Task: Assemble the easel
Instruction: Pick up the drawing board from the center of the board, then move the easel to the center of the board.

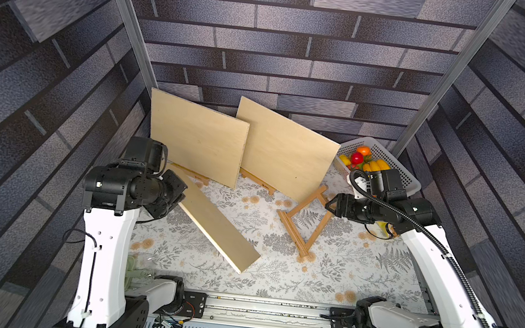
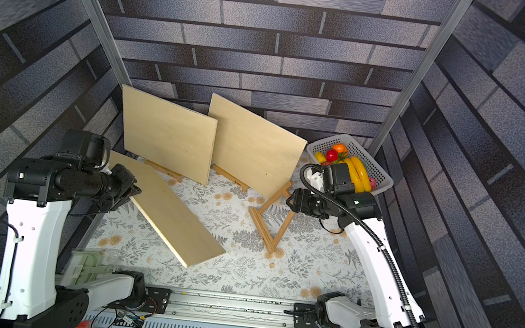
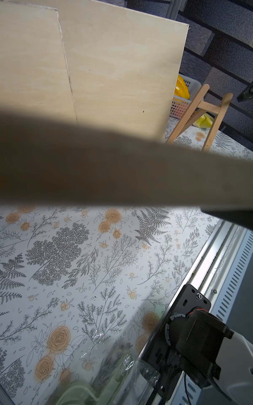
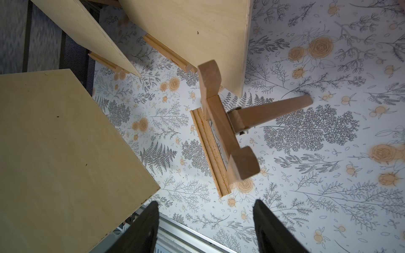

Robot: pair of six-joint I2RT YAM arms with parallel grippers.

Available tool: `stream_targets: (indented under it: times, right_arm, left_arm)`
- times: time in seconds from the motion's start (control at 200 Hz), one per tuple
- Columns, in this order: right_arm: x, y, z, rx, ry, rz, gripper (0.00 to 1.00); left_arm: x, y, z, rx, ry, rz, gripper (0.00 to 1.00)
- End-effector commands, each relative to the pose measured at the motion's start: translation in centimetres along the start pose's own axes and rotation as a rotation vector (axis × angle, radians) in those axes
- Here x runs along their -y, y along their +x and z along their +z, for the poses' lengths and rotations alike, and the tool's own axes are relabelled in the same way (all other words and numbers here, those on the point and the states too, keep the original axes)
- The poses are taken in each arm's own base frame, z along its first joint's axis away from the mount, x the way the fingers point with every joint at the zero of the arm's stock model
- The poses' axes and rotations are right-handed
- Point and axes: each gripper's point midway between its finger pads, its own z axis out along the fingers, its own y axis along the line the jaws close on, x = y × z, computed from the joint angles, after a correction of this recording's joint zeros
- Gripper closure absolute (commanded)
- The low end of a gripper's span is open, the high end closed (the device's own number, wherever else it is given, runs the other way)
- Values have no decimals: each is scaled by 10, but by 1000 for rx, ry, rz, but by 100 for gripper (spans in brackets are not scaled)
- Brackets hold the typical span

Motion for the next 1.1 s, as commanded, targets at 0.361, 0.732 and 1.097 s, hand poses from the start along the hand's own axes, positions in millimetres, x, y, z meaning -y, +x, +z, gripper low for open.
stream_targets:
  times: [0.361,0.732,1.097]
  right_arm:
    - [10,-9,28,12,18,-127,49]
    - [6,-10,42,41,-41,-208,68]
    - [-7,-4,56,52,-159,-208,85]
  left_arm:
    - [-38,48,-14,-152,-79,-37,100]
    - [-39,51,-12,-182,-98,-42,100]
    - [-35,51,-9,-207,-98,-45,100]
